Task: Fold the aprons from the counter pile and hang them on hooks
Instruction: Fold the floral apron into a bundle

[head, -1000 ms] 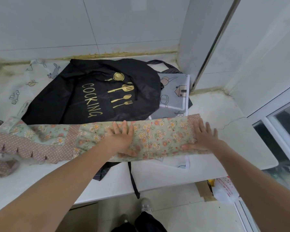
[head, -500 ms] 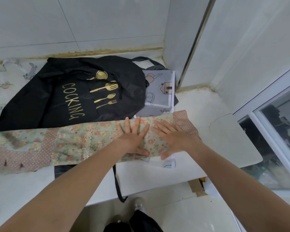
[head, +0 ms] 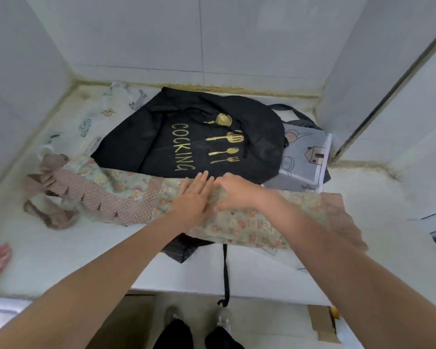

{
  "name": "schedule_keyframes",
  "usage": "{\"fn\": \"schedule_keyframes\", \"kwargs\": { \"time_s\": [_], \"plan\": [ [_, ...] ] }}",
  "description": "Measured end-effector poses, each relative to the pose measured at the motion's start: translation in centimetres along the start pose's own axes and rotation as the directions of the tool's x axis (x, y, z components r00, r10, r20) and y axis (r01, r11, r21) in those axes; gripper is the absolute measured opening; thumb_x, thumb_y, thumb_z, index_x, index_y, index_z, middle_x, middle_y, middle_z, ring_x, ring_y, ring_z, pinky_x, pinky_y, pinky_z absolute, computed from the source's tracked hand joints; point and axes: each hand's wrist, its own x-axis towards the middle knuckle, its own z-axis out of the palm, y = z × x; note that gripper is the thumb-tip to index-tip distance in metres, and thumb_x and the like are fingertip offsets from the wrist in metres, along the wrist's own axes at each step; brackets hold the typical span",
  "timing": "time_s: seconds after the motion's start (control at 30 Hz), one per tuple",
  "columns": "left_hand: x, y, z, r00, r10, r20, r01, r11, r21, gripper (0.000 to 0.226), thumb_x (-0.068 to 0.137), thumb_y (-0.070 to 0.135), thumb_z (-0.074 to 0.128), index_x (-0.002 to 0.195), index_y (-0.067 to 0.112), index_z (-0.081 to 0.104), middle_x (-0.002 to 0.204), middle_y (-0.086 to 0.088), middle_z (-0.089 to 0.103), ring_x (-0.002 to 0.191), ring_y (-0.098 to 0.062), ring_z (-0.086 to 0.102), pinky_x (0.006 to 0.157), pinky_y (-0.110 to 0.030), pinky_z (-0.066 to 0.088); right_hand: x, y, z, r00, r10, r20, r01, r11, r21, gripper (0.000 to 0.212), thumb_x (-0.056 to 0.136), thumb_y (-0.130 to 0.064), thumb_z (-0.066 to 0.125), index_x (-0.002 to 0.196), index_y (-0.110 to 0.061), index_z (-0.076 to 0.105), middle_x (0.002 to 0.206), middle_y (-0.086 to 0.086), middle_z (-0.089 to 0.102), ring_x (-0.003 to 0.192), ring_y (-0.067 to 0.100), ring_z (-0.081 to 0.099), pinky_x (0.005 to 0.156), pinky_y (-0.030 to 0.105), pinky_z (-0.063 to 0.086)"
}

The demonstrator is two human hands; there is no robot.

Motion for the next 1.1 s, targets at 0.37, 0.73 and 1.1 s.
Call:
{"fn": "schedule_keyframes", "kwargs": {
  "time_s": [0.37,0.73,1.1],
  "plan": [
    [-7.2,-20.0,0.1,0.893,-0.427,-0.138,0.422,0.904,-0.069,0.06,0.096,0.05,0.028,0.145,0.015,0.028,0.152,-0.01,0.026,0.138,-0.029,0.024,0.111,-0.041,0.019,10.9,-13.5,3.1,0.986,-0.148,-0.071,0.144,0.988,-0.064,0.054,0.092,-0.036,0.055,0.135,-0.01,0.036,0.13,0.012,0.034,0.106,0.03,0.052,0.088,0.04,0.047],
    [-3.3,-27.5,-5.5,0.792,-0.61,0.022,0.558,0.71,-0.429,0.036,0.096,0.041,0.044,0.075,0.011,0.048,0.064,0.001,0.041,0.068,-0.019,0.045,0.058,-0.026,0.026,15.0,-16.4,3.6,0.992,0.095,0.082,-0.09,0.994,-0.061,0.062,0.088,-0.04,0.057,0.137,-0.013,0.03,0.128,0.012,0.037,0.113,0.036,0.05,0.094,0.042,0.044],
    [-9.5,-34.0,0.2,0.851,-0.47,0.234,0.523,0.794,-0.309,0.059,0.087,0.054,0.054,0.131,0.018,0.04,0.126,-0.007,0.05,0.113,-0.027,0.051,0.091,-0.033,0.04,17.2,-16.6,4.6,0.96,0.276,0.049,-0.261,0.944,-0.202,0.075,0.09,-0.044,0.057,0.144,-0.009,0.018,0.139,0.016,0.031,0.114,0.034,0.052,0.081,0.036,0.05]
  ]
}}
